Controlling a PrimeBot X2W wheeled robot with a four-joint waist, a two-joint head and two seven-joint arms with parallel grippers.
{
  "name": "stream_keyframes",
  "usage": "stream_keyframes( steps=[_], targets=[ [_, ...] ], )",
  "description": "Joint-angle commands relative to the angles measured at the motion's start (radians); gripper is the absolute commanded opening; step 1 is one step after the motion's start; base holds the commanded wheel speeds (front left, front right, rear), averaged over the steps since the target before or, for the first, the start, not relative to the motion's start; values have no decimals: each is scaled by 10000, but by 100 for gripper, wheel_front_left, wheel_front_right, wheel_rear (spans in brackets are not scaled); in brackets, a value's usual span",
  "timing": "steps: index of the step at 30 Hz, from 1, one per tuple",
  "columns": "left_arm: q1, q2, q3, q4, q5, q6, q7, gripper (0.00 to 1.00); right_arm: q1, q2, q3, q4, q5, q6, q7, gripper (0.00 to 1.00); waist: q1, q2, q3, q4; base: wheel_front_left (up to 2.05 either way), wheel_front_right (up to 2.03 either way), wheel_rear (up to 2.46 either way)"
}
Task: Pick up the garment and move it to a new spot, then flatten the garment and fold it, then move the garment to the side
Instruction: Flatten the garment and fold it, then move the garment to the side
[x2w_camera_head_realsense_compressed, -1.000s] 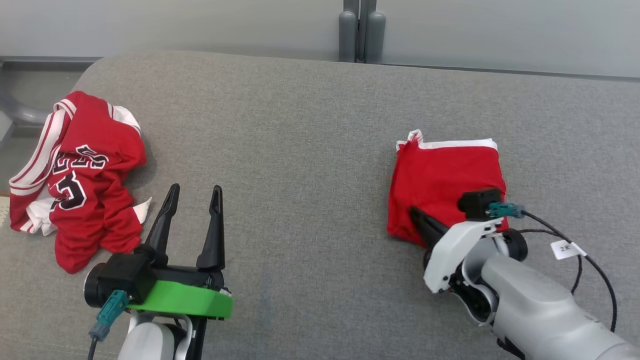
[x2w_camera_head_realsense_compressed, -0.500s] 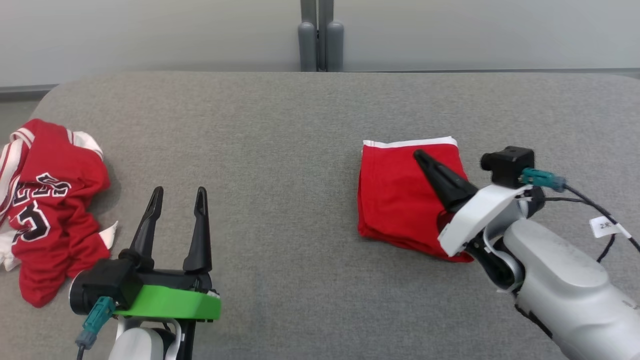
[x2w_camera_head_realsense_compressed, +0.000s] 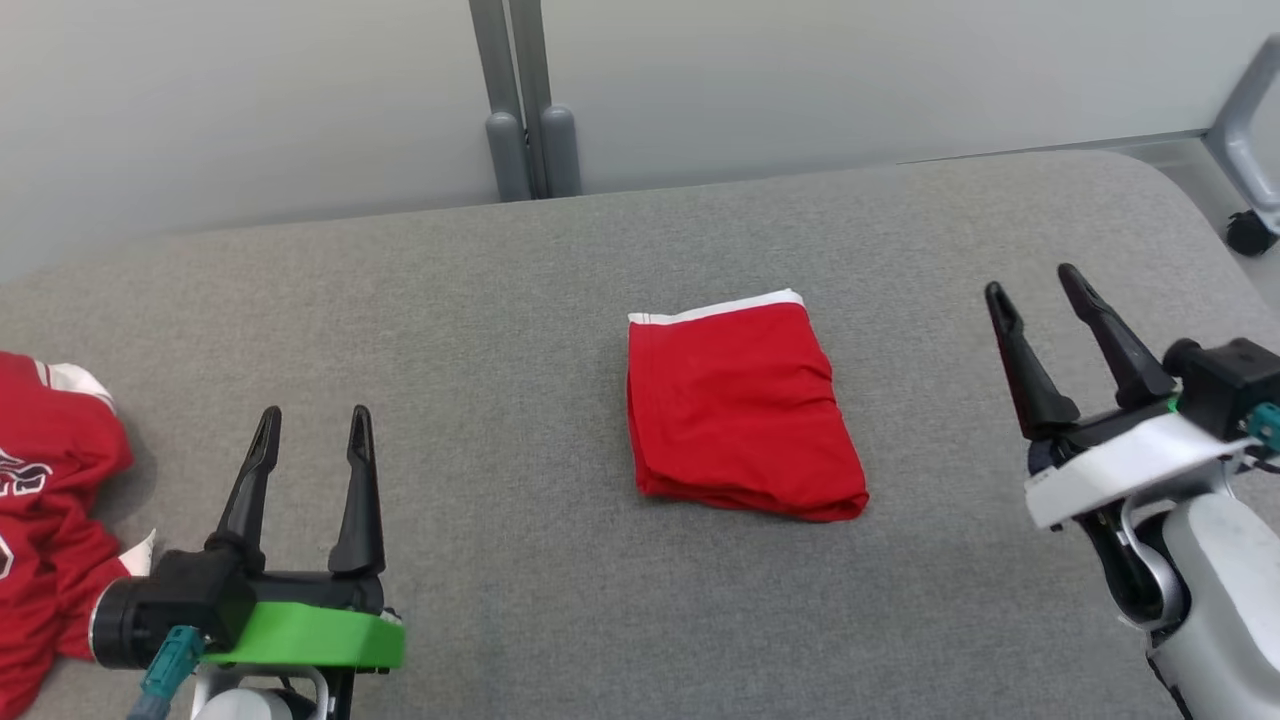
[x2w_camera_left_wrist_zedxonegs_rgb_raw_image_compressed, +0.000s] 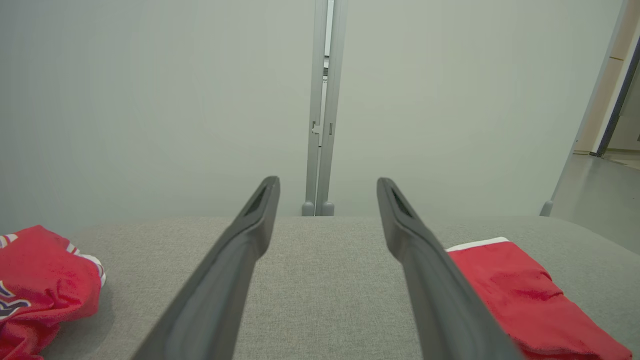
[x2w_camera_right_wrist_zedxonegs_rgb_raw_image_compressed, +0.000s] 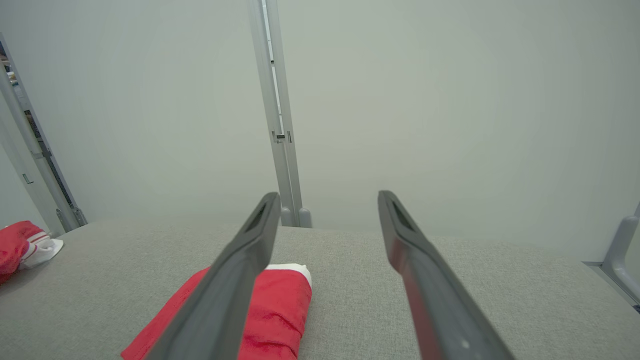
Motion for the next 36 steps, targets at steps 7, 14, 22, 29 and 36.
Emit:
stream_keyframes(
  steps=[7, 14, 22, 29, 36],
  targets=[
    [330, 127, 66, -152, 878, 90, -2, 100, 1889, 925, -1946, -834, -1098, -1, -28, 100, 0, -1, -228, -351, 0, 0, 0],
    [455, 76, 192, 40, 1188, 131, -4, 100, 2439, 1249, -2202, -573, -1486, -1, -29, 100, 0, -1, -179, -336, 0, 0, 0],
    [289, 40, 206, 157, 1237, 96, -4, 100, 2280, 1212, -1962, -380, -1410, -1, -29, 100, 0, -1, -144, -220, 0, 0, 0],
    [1, 12, 32, 141, 1245, 69, -2, 100, 1714, 1110, -1504, -52, -993, -1, 263, 100, 0, -1, 207, 29, 0, 0, 0],
    [-408, -2, -449, 255, 1193, 34, -2, 100, -22, 907, -785, 944, -299, -1, 1647, 100, 0, -1, 801, 837, 0, 0, 0]
  ],
)
